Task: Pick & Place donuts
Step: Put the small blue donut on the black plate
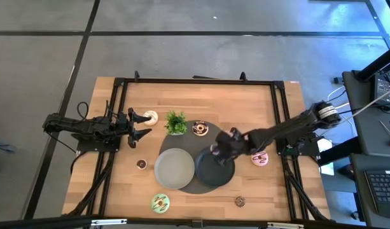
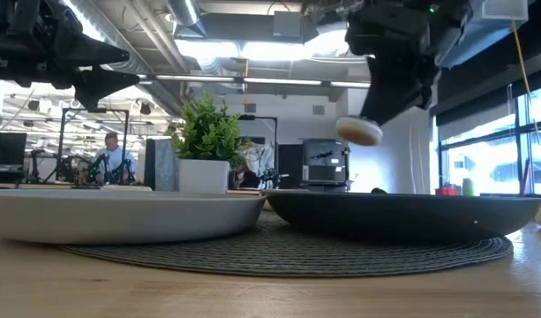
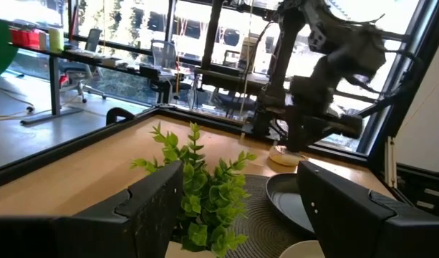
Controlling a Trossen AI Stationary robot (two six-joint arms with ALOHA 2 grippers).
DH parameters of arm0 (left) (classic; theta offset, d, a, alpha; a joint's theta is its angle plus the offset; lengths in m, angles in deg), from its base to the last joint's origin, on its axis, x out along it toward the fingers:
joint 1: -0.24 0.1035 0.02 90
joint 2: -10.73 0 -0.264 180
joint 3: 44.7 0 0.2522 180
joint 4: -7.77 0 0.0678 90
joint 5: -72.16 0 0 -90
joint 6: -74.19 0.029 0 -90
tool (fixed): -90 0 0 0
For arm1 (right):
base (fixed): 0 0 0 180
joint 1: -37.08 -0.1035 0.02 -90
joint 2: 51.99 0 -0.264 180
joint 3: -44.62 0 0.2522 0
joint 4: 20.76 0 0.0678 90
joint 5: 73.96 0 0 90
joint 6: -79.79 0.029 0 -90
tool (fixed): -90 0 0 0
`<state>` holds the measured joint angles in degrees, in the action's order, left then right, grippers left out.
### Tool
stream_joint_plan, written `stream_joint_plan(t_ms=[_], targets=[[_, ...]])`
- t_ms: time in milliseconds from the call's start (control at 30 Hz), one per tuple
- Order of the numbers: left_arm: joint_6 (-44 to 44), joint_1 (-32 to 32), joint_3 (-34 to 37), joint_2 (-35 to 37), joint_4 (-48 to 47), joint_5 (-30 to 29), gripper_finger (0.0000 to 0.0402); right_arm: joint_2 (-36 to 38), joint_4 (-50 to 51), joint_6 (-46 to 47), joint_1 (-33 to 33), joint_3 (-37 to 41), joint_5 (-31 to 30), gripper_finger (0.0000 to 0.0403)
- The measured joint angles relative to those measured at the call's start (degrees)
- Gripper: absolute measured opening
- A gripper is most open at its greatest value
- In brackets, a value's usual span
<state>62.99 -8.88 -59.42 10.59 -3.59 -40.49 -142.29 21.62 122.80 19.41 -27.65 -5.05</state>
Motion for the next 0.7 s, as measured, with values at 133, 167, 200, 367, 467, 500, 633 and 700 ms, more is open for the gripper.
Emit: stream_joint_plan(t_ms=[133, 167, 200, 367, 467, 500, 633, 700], targets=[[0.0, 0.0, 0.0, 0.0, 0.0, 0.0, 0.0269, -7.0, 0.6, -1.4, -0.7, -4.3, 2.5, 0.0018], [0.0, 0.0, 0.0, 0.0, 0.0, 0.0, 0.0269, -8.7, 0.7, -1.8, -0.7, -5.3, 3.9, 0.002], [0.0, 0.0, 0.0, 0.0, 0.0, 0.0, 0.0269, -10.2, 0.8, -2.3, -0.7, -6.3, 5.1, 0.0022], [0.0, 0.0, 0.0, 0.0, 0.0, 0.1, 0.0269, -15.6, 5.4, -2.7, -1.0, -10.8, 7.2, 0.0019], [0.0, 0.0, 0.0, 0.0, 0.0, 0.1, 0.0269, -16.7, 8.3, -0.9, -1.0, -11.5, 7.3, 0.0017], [0.0, 0.0, 0.0, 0.0, 0.0, 0.1, 0.0269, -16.9, 8.5, 0.2, -1.0, -11.5, 7.4, 0.0018], [0.0, 0.0, 0.0, 0.0, 0.0, 0.0, 0.0269, -16.9, 10.6, 3.4, -1.0, -11.4, 7.3, 0.0027], [0.0, 0.0, 0.0, 0.0, 0.0, 0.0, 0.0269, -16.9, 10.5, 3.7, -1.0, -11.4, 7.2, 0.003]])
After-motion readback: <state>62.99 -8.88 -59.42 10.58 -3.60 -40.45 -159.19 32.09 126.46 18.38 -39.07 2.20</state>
